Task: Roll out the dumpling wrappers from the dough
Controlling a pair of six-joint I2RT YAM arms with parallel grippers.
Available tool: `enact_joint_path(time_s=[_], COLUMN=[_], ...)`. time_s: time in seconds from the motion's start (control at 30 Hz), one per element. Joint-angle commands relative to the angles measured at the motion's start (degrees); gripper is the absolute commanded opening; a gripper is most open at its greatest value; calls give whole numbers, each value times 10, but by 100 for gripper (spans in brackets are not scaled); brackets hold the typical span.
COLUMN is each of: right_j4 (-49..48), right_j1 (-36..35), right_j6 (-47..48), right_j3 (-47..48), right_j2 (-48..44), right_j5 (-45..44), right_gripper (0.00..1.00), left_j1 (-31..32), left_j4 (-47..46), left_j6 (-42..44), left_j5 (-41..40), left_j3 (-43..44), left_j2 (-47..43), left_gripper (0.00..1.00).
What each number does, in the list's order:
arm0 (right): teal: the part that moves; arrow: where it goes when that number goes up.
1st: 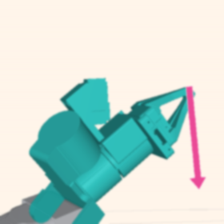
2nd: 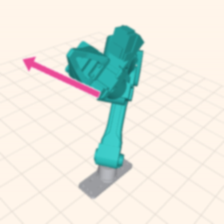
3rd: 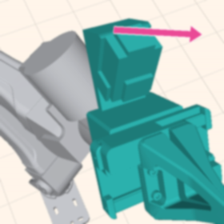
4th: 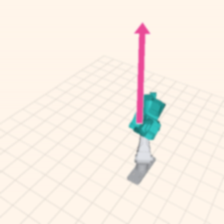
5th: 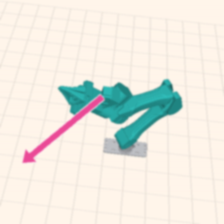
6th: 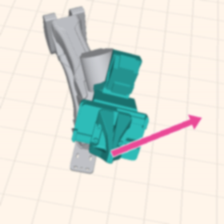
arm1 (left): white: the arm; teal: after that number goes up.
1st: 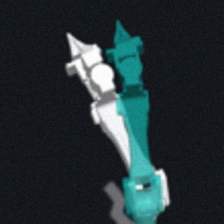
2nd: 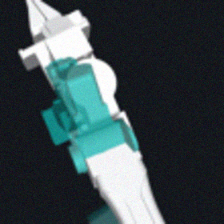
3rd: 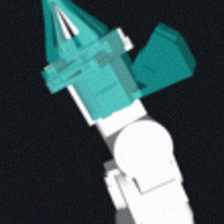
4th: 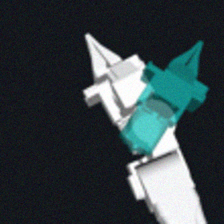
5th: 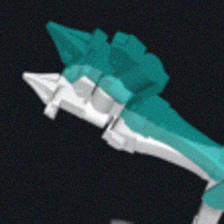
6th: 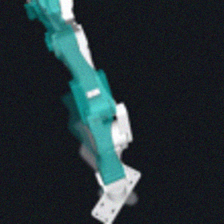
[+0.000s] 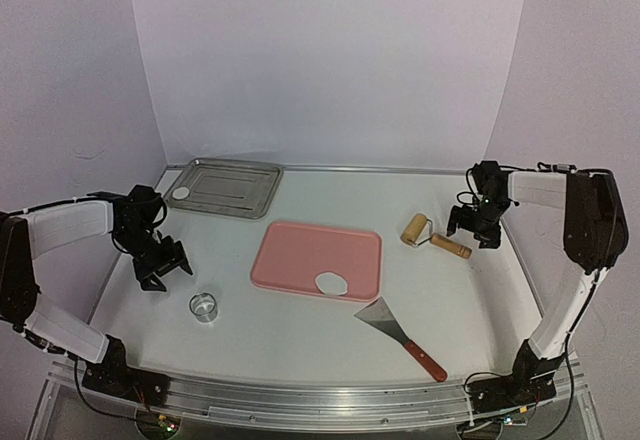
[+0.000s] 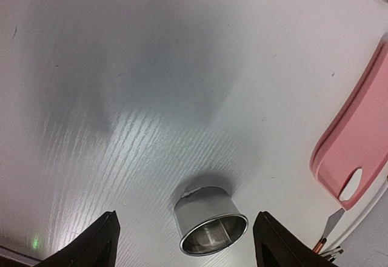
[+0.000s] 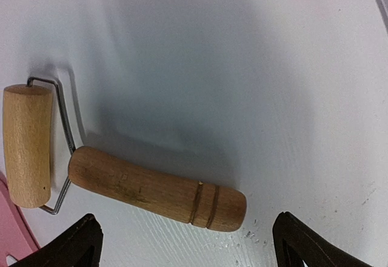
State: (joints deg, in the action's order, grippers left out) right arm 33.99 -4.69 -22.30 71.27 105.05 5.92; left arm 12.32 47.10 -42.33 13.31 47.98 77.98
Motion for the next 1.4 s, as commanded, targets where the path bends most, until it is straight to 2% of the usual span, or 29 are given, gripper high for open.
enact_joint_path(time_s=[0.0,0.17,0.3,0.5,0.6,0.8,0.93,1.0,1.17,1.37], right_j4=[1,-7,-29,-95,-151,-175,-176,-176,-176,-176], right_j1=[-1,-1,-1,-1,-1,-1,-1,-1,-1,-1], right_j6=[13,43,52,-30,-71,-93,-94,-94,-91,-87], right_j3=[-4,-9,-20,-38,-65,-85,-86,-88,-92,-96], right_j2=[-52,-83,-114,-147,-164,-178,-172,-172,-175,-180], right_j5=[-57,-40,23,192,247,259,270,274,279,285], right_gripper=[98,98,98,97,97,96,92,90,89,90], left_j1=[-1,1,8,52,63,77,93,101,107,107], left_j4=[19,-28,-40,-53,-61,-70,-63,-59,-48,-56], left_j6=[1,14,22,16,1,-19,-21,-23,-28,-31], left_j5=[-36,12,15,22,22,23,13,5,-6,0], left_j3=[-5,-21,-25,-25,-40,-59,-55,-52,-51,-59], left_j2=[1,-9,11,36,28,20,30,30,20,-23], left_gripper=[77,71,66,62,61,50,34,29,29,34])
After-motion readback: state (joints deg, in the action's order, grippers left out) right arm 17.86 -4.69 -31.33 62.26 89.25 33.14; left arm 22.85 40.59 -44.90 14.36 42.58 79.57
